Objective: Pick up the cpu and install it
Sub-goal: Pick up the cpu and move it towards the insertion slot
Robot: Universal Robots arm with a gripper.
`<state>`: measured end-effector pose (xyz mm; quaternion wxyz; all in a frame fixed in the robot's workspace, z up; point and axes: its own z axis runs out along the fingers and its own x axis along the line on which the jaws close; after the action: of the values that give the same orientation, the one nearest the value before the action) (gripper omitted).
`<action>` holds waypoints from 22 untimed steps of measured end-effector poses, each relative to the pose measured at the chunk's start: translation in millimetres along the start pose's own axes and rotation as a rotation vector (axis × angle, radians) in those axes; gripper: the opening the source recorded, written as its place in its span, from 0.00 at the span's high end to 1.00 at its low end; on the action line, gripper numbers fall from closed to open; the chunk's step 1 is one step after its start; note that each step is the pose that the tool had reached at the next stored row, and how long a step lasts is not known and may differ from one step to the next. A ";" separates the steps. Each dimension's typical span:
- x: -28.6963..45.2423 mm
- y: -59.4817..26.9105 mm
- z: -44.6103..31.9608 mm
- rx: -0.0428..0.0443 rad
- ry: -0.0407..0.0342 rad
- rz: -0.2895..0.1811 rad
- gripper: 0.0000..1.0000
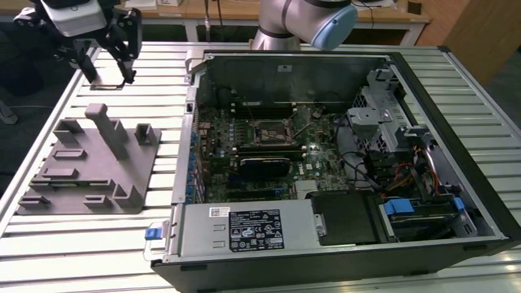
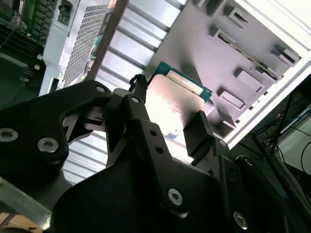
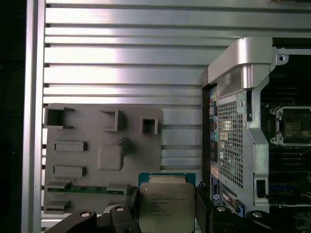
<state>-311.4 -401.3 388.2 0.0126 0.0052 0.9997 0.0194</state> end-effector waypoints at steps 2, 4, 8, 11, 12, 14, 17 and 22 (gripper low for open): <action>-5.6 0.1 0.1 0.0001 0.0001 0.000 0.45; -11.2 0.2 0.2 0.0000 0.0001 0.000 0.45; -22.3 0.4 0.5 0.0001 0.0002 0.000 0.45; -30.8 0.7 0.8 0.0001 0.0001 0.000 0.45; -33.6 0.8 0.8 0.0001 0.0001 0.000 0.45; -39.1 0.9 1.0 0.0001 0.0001 0.000 0.45; -47.3 1.2 1.2 0.0001 0.0001 0.000 0.45; -61.8 1.6 1.5 0.0001 0.0002 0.000 0.45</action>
<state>-249.5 -400.3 388.3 0.0125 0.0052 0.9997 0.0194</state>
